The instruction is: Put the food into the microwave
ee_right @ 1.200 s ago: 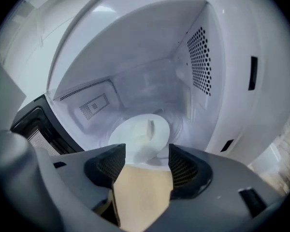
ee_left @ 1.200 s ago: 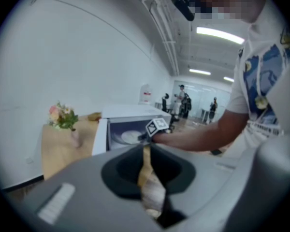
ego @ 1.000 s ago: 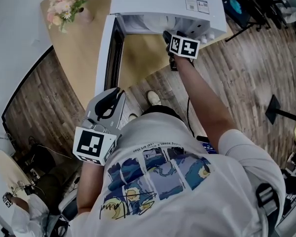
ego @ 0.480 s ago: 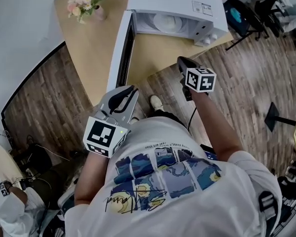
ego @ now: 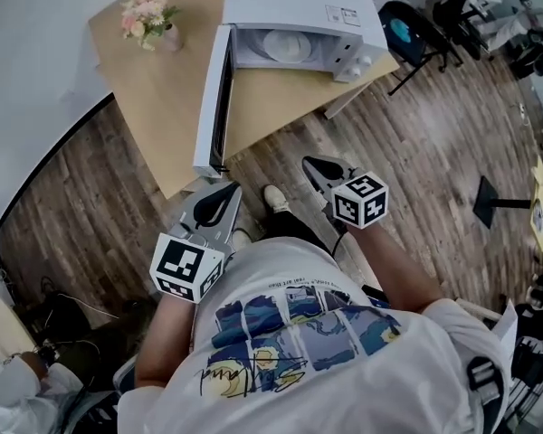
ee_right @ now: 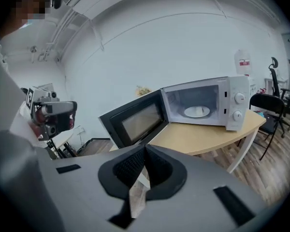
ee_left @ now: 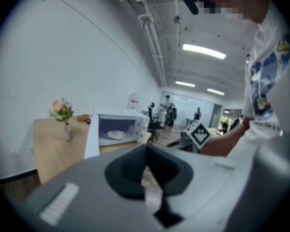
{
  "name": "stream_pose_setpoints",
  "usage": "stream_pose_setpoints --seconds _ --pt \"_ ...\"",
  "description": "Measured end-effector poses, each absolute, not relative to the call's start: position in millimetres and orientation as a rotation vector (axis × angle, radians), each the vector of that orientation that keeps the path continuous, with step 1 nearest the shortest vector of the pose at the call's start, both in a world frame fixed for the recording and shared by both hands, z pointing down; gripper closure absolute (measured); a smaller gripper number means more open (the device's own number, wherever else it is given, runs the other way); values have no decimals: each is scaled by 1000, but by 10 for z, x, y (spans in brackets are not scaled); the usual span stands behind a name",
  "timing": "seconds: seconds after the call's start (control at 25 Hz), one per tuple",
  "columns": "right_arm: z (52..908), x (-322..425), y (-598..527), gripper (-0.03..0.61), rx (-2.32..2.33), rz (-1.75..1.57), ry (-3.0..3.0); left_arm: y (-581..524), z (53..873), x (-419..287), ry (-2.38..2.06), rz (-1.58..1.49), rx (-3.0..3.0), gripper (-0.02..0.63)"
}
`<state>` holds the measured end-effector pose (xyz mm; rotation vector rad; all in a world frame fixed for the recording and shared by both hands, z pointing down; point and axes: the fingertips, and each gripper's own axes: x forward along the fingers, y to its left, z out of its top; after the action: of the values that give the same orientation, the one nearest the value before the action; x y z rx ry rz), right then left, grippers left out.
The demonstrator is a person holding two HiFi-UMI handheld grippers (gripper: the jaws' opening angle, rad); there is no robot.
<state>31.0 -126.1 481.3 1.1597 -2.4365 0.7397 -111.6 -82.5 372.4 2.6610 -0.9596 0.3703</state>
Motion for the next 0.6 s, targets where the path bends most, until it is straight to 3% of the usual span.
stream_pose_setpoints --seconds 0.6 --pt "4312 154 -275 573 1017 583 -2559 -161 4105 -912 -889 414 2619 604"
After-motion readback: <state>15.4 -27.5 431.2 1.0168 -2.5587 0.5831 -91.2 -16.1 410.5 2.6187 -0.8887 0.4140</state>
